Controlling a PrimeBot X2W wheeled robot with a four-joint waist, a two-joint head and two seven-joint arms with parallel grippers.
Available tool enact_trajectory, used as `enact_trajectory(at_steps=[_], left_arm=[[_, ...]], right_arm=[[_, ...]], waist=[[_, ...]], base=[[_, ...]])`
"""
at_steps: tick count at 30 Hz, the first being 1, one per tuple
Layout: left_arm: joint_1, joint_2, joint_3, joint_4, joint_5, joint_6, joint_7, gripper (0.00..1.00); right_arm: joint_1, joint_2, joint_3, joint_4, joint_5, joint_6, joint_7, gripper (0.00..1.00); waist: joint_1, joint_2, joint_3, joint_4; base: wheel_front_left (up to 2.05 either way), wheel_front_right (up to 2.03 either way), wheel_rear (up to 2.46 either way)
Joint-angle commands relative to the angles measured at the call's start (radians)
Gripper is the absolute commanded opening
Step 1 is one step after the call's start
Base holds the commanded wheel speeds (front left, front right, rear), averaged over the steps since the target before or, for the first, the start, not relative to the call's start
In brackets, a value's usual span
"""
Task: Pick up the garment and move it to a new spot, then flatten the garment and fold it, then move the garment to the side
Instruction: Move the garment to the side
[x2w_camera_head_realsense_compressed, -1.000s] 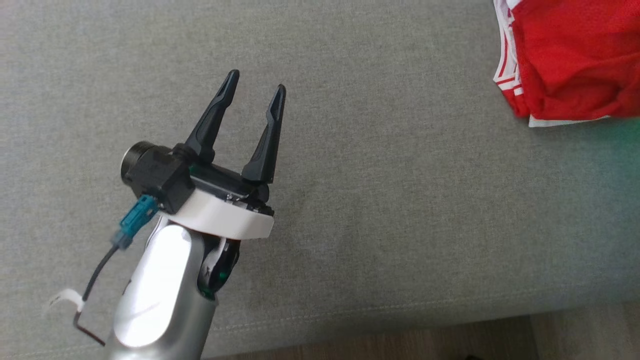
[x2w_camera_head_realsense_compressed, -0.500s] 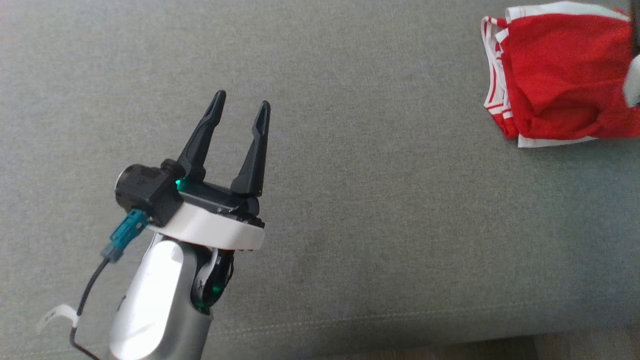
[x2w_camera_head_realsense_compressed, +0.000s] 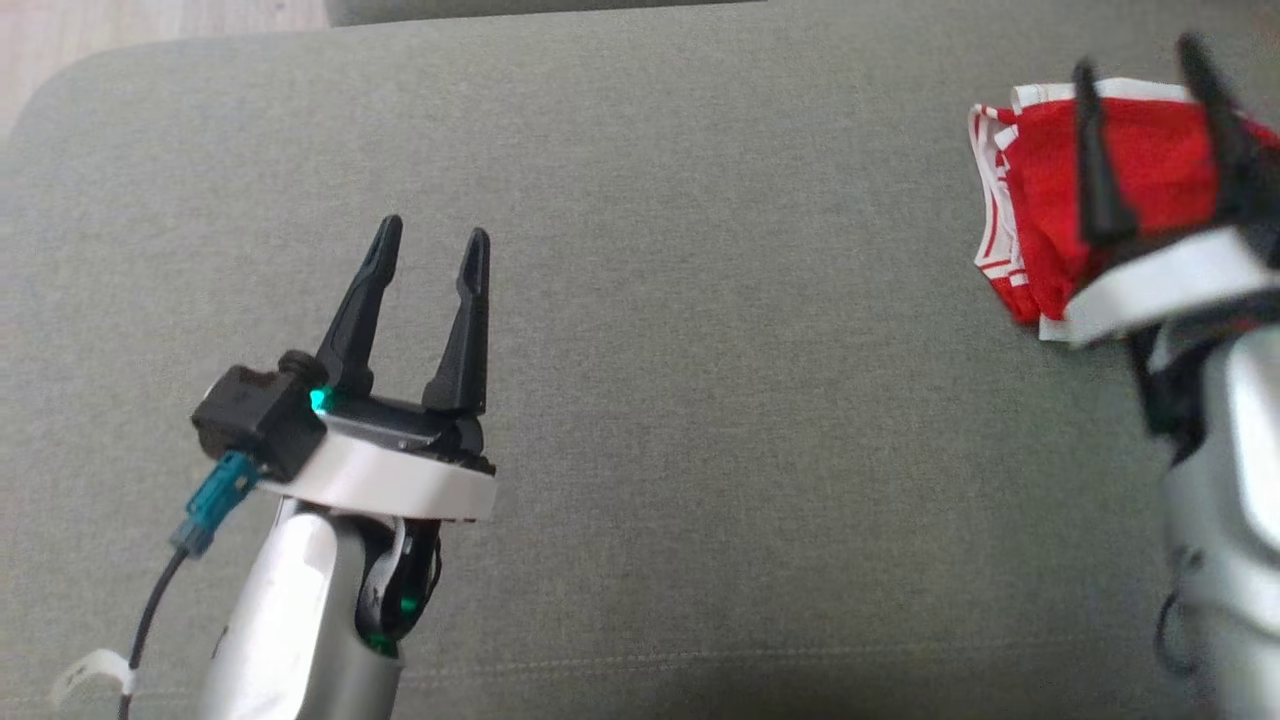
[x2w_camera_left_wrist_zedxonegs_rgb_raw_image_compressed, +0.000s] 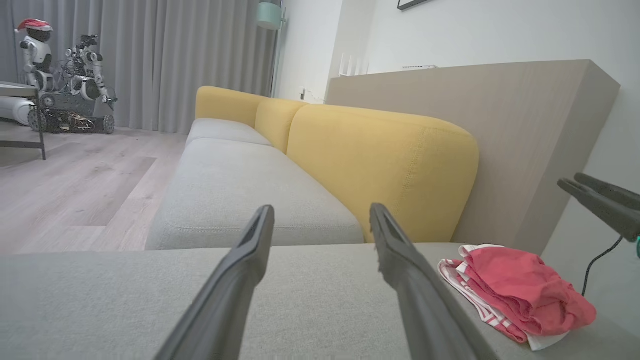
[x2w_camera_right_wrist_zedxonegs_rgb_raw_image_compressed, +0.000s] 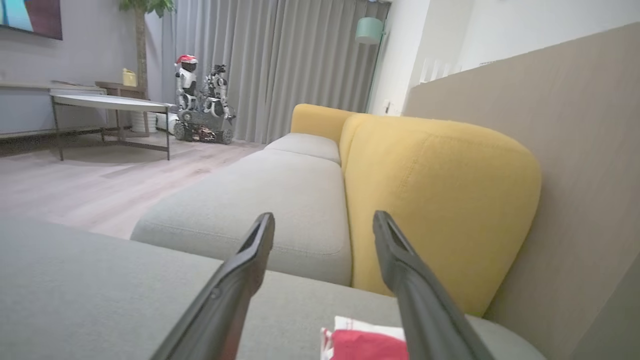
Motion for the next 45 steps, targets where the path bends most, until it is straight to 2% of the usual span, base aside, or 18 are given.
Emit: enact_trajectory(at_steps=[1, 6, 16, 24, 29, 32, 37, 45], left_arm=[[-0.017, 0.007, 0.036, -0.034, -0.011, 0.005, -0.005, 1.00], [0.029, 0.007, 0.036, -0.027, -0.016, 0.020, -0.005, 1.00], [0.117, 0.007, 0.039, -0.004, -0.014, 0.062, -0.005, 1.00], [0.153, 0.007, 0.032, -0.001, 0.025, 0.075, -0.005, 1.00], [0.159, 0.007, 0.046, -0.023, 0.048, 0.090, -0.005, 1.00], [0.157, 0.007, 0.049, -0.032, 0.098, 0.096, -0.005, 1.00], [0.160, 0.007, 0.067, -0.052, 0.096, 0.112, -0.005, 1.00], [0.162, 0.007, 0.084, -0.048, 0.056, 0.088, -0.005, 1.00]], right_arm=[[0.029, 0.029, 0.006, -0.046, 0.002, 0.007, -0.029, 1.00], [0.150, 0.115, -0.020, -0.068, -0.011, 0.007, -0.102, 1.00], [0.312, 0.172, -0.041, -0.108, -0.110, 0.007, -0.178, 1.00], [0.383, 0.192, -0.087, -0.141, -0.136, 0.007, -0.184, 1.00], [0.400, 0.194, -0.090, -0.151, -0.140, 0.007, -0.184, 1.00], [0.403, 0.195, -0.086, -0.156, -0.130, 0.007, -0.184, 1.00], [0.400, 0.195, -0.086, -0.162, -0.121, 0.007, -0.184, 1.00], [0.399, 0.196, -0.084, -0.171, -0.110, 0.007, -0.184, 1.00]], waist=[[0.0000, 0.0000, -0.012, 0.010], [0.0000, 0.0000, -0.038, 0.014], [0.0000, 0.0000, -0.070, 0.019], [0.0000, 0.0000, -0.087, 0.029], [0.0000, 0.0000, -0.087, 0.029], [0.0000, 0.0000, -0.086, 0.028], [0.0000, 0.0000, -0.082, 0.024], [0.0000, 0.0000, -0.083, 0.020]], base=[[0.00, 0.00, 0.00], [0.00, 0.00, 0.00], [0.00, 0.00, 0.00], [0.00, 0.00, 0.00], [0.00, 0.00, 0.00], [0.00, 0.00, 0.00], [0.00, 0.00, 0.00], [0.00, 0.00, 0.00]])
